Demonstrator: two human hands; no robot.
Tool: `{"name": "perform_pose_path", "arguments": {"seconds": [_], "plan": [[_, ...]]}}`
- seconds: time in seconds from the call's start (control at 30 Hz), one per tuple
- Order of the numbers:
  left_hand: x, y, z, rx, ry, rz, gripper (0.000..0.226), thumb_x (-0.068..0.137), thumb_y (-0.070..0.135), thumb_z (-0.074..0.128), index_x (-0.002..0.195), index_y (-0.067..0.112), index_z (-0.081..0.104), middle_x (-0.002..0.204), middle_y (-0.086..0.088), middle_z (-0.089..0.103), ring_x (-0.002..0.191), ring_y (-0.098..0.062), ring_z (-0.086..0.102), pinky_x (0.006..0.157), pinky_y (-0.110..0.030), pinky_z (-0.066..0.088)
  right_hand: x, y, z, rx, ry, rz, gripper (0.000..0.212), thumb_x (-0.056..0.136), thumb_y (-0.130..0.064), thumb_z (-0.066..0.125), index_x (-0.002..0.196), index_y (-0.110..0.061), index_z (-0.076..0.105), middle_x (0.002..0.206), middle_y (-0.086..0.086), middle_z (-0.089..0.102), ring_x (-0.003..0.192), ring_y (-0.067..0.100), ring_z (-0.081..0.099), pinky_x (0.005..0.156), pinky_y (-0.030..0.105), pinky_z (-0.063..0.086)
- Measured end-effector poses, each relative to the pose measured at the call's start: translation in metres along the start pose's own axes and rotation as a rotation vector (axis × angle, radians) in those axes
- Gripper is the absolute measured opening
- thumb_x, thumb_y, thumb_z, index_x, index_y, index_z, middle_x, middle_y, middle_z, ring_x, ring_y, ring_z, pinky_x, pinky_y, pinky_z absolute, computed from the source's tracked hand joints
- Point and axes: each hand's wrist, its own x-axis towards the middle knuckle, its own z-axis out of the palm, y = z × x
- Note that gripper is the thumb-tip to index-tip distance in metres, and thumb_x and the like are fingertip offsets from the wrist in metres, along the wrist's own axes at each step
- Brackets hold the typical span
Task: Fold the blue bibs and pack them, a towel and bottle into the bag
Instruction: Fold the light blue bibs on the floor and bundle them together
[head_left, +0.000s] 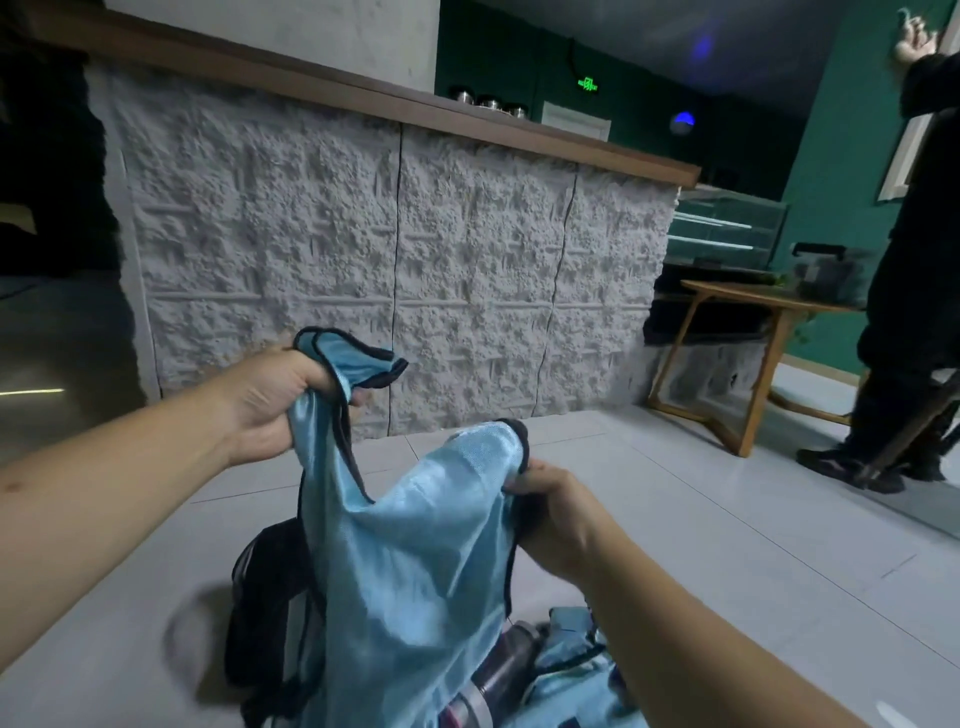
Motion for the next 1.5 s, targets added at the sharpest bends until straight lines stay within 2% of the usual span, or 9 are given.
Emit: {"name": "perform_pose_path", "arguments": {"seconds": [0.23, 0.47, 0.7, 0.87, 0.93, 1.07, 1.13, 1.27, 1.5], "plan": [[-0.005, -0.008, -0.005, 0.135, -0.034, -0.141, 0.033, 0.098, -0.007, 0.041, 0.115, -0.003, 0.07, 0.103, -0.027, 0.074, 0.085, -0.031, 0.073, 0.083, -0.045, 0.062, -0.009, -0.042, -0.003, -0.191, -0.017, 0.013, 0.051, 0.074, 0.009, 0.033, 0.113, 0.004, 0.066, 0.097, 0.021, 0.065, 0.086, 0.035, 0.062, 0.073, 0.038, 0.053], [-0.007, -0.01, -0.011, 0.095, -0.059, -0.126, 0.028, 0.098, 0.002, 0.046, 0.106, -0.002, 0.072, 0.085, -0.02, 0.074, 0.067, -0.028, 0.073, 0.066, -0.038, 0.063, -0.006, -0.054, 0.0, -0.285, 0.142, 0.058, 0.048, 0.05, -0.007, 0.053, 0.097, -0.001, 0.056, 0.091, 0.017, 0.057, 0.078, 0.032, 0.056, 0.069, 0.037, 0.047], [-0.003, -0.012, -0.016, 0.0, -0.125, -0.016, 0.041, 0.068, -0.004, 0.061, 0.108, -0.004, 0.072, 0.092, -0.02, 0.073, 0.075, -0.028, 0.074, 0.065, -0.037, 0.064, -0.011, -0.069, 0.01, -0.42, 0.113, -0.001, 0.065, 0.088, -0.06, 0.066, 0.105, 0.002, 0.07, 0.102, 0.016, 0.067, 0.098, 0.03, 0.063, 0.095, 0.046, 0.045], [0.006, -0.014, -0.026, -0.126, -0.183, 0.055, 0.049, 0.056, 0.024, 0.092, 0.099, 0.003, 0.079, 0.094, -0.017, 0.073, 0.082, -0.028, 0.071, 0.079, -0.039, 0.064, -0.009, -0.071, 0.019, -0.395, 0.26, -0.255, 0.011, 0.094, -0.015, 0.072, 0.089, -0.005, 0.075, 0.089, 0.009, 0.071, 0.086, 0.021, 0.068, 0.083, 0.037, 0.052], [0.008, -0.015, -0.022, -0.122, -0.118, 0.108, 0.037, 0.074, 0.03, 0.084, 0.099, 0.003, 0.079, 0.094, -0.016, 0.073, 0.08, -0.026, 0.07, 0.078, -0.037, 0.063, -0.009, -0.074, 0.021, -0.35, 0.255, -0.266, 0.011, 0.095, -0.012, 0.07, 0.087, -0.008, 0.075, 0.087, 0.008, 0.07, 0.086, 0.023, 0.066, 0.083, 0.038, 0.051], [0.014, -0.015, -0.015, -0.101, 0.061, 0.201, 0.013, 0.083, 0.0, 0.073, 0.092, 0.007, 0.067, 0.09, -0.017, 0.071, 0.068, -0.022, 0.072, 0.063, -0.032, 0.063, -0.008, -0.083, 0.025, -0.223, 0.251, -0.255, 0.014, 0.1, -0.008, 0.061, 0.101, -0.005, 0.074, 0.095, 0.014, 0.068, 0.092, 0.03, 0.062, 0.089, 0.044, 0.051], [0.016, -0.013, -0.015, -0.115, 0.111, 0.223, 0.024, 0.086, -0.01, 0.067, 0.094, 0.012, 0.063, 0.092, -0.013, 0.072, 0.068, -0.022, 0.073, 0.059, -0.034, 0.062, -0.008, -0.089, 0.021, -0.15, 0.269, -0.295, 0.019, 0.102, -0.003, 0.052, 0.108, -0.005, 0.07, 0.1, 0.015, 0.067, 0.097, 0.031, 0.06, 0.093, 0.046, 0.049], [0.018, -0.01, -0.023, -0.139, 0.142, 0.257, 0.046, 0.088, -0.013, 0.063, 0.126, 0.014, 0.064, 0.112, -0.012, 0.076, 0.087, -0.03, 0.075, 0.066, -0.04, 0.064, -0.01, -0.104, 0.007, -0.041, 0.294, -0.346, 0.021, 0.105, -0.005, 0.046, 0.113, -0.01, 0.065, 0.111, 0.016, 0.064, 0.1, 0.033, 0.059, 0.092, 0.049, 0.047], [0.018, -0.01, -0.031, -0.069, 0.15, 0.204, 0.022, 0.094, -0.004, 0.061, 0.107, 0.01, 0.071, 0.097, -0.019, 0.075, 0.075, -0.03, 0.074, 0.082, -0.052, 0.059, -0.019, -0.118, -0.002, -0.082, 0.425, -0.357, 0.019, 0.098, 0.003, 0.055, 0.104, -0.004, 0.072, 0.096, 0.016, 0.077, 0.075, 0.024, 0.074, 0.076, 0.037, 0.061]]}}
